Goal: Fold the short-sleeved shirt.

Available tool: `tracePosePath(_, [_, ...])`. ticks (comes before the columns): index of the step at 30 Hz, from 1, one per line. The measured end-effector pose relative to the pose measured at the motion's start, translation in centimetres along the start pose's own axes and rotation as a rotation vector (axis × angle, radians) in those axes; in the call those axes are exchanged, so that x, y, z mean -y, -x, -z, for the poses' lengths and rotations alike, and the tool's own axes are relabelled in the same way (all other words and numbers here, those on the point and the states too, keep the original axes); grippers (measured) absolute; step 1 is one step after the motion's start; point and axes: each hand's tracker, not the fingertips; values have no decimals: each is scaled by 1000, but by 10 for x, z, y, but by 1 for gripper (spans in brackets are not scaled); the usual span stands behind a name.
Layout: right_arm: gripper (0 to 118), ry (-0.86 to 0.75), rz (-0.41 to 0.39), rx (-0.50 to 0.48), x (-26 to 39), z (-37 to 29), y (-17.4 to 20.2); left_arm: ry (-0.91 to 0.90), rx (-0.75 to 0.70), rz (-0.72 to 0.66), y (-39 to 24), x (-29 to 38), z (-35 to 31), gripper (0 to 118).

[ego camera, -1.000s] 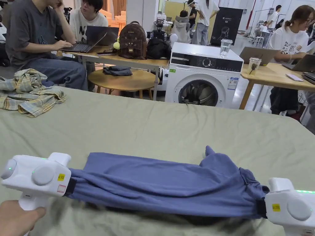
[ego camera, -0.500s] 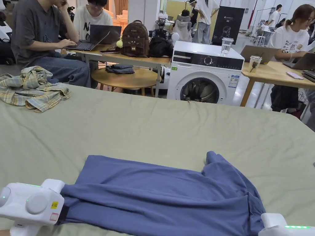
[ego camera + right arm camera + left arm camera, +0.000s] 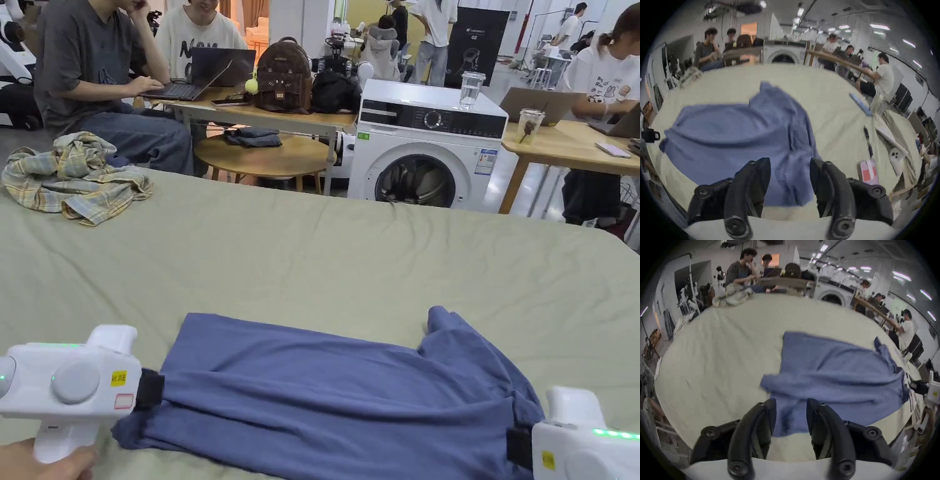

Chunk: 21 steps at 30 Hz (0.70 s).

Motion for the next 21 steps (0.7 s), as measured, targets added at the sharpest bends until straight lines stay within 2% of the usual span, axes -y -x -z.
tracePosePath(4, [50,-213,34,-51,-12,-17,22,-190,-7,62,-26,-3,-16,35])
tracePosePath(5, [43,-261,27,-54,-14,-28,34,-243,-1,73,-32,-2,-21,35])
tracePosePath(6, [24,-310,25,-67,-15,-33,41,-302,7,80,-38,1,-24,35])
tracePosePath(7, [0,-350,31,-85,-16,-36,47,-331,7,90,-43,3,-26,28])
tracePosePath(9, [0,-392,34,-73,-20,-40,60,-367,-30,126,-57,4,-28,0])
tracePosePath(11, [0,-400,16,-103,-23,-41,70,-402,-86,143,-67,4,-28,0])
tracePosePath(15, [0,-390,-19,-114,-29,-33,91,-377,-46,136,-68,-11,-19,0])
tracePosePath(21, [0,-338,-33,-145,-38,-9,103,-190,-29,59,-33,-75,30,0])
